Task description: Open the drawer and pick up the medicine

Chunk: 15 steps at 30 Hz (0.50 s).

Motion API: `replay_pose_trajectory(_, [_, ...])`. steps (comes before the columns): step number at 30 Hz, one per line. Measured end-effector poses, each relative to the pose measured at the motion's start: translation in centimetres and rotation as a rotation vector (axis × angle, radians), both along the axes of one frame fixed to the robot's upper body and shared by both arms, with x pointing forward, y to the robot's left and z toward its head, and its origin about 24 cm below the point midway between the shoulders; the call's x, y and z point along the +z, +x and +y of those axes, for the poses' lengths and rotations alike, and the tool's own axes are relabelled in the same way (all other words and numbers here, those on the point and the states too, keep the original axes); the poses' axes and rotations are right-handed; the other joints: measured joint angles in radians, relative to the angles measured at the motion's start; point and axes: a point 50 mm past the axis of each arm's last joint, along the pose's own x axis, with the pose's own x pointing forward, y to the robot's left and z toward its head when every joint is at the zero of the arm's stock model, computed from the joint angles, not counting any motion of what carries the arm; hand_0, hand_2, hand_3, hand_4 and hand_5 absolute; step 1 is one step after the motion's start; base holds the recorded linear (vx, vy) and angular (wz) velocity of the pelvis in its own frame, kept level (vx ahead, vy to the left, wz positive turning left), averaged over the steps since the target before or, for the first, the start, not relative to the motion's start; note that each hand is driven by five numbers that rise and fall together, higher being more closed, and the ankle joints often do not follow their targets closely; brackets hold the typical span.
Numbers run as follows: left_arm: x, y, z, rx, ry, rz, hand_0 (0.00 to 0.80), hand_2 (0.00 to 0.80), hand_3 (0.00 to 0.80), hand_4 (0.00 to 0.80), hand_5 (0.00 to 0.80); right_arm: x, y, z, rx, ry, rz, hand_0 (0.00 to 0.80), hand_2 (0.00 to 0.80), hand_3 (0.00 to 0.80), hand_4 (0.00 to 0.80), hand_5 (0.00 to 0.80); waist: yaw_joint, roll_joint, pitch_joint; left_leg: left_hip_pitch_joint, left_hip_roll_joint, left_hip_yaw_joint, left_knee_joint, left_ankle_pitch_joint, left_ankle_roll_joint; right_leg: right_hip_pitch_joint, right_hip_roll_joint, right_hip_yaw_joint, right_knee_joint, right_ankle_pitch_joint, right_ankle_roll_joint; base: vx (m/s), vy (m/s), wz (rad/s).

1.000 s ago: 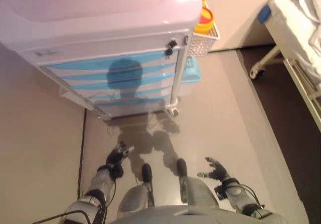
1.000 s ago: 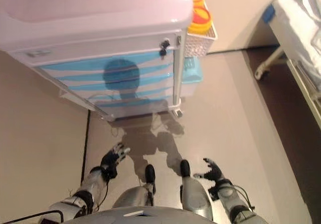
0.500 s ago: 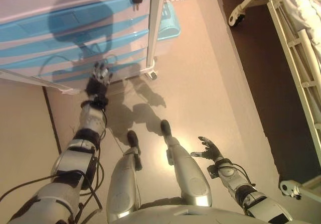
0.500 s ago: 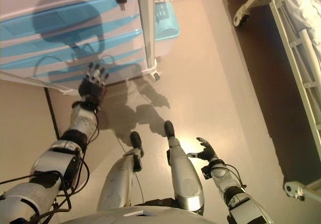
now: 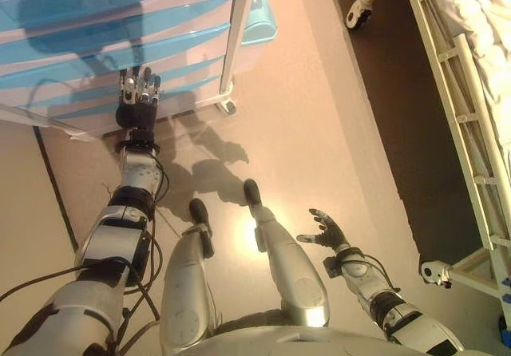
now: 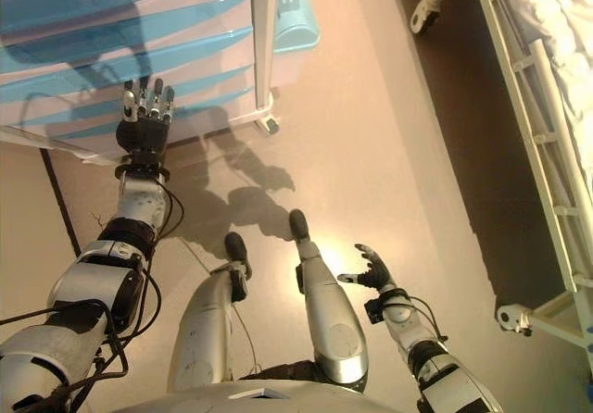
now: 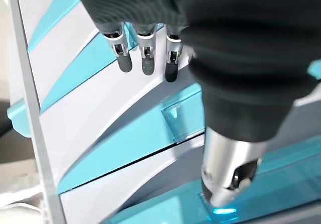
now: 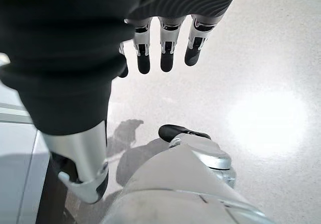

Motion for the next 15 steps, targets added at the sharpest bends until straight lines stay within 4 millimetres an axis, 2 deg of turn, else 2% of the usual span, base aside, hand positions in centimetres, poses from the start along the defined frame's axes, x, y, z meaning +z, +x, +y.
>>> replay_pose_trajectory(3, [0.1, -0.1, 0.0, -0.009, -0.024, -0.036, 0.000, 0.000, 0.000, 0.000, 0.000, -0.3, -0.4, 0.1, 0.008, -0.004, 0.009, 0.000, 0.000, 0.000, 0.000, 0.000, 0.001, 0.000, 0.000, -0.005, 0.001, -0.001, 0.011, -0.003, 0.004, 0.001, 0.000, 0.000, 0.001, 0.001, 0.002, 0.000, 0.000, 0.00])
replay_pose_trajectory(5, [1.0, 0.1, 0.1, -0.005, -0.080, -0.080, 0.000, 0.000, 0.000, 0.000, 0.000, -0.3, -0.5, 0.1, 0.002, -0.006, 0.004, 0.000, 0.000, 0.000, 0.000, 0.000, 0.004, 0.000, 0.000, -0.010, 0.001, -0.002, 0.014, -0.003, 0.004, -0.001, -0.001, -0.001, 0.000, 0.003, 0.003, 0.000, 0.000, 0.00])
replay_pose_trajectory(15, [1.0, -0.1, 0.4, -0.006, -0.133, -0.125, 0.000, 0.000, 0.000, 0.000, 0.000, -0.3, -0.6, 0.4, 0.008, -0.005, 0.002, 0.000, 0.000, 0.000, 0.000, 0.000, 0.008, 0.000, 0.000, -0.001, -0.003, -0.028, 0.010, 0.001, 0.008, 0.016, -0.001, -0.026, -0.006, 0.007, 0.006, 0.020, -0.036, 0.05])
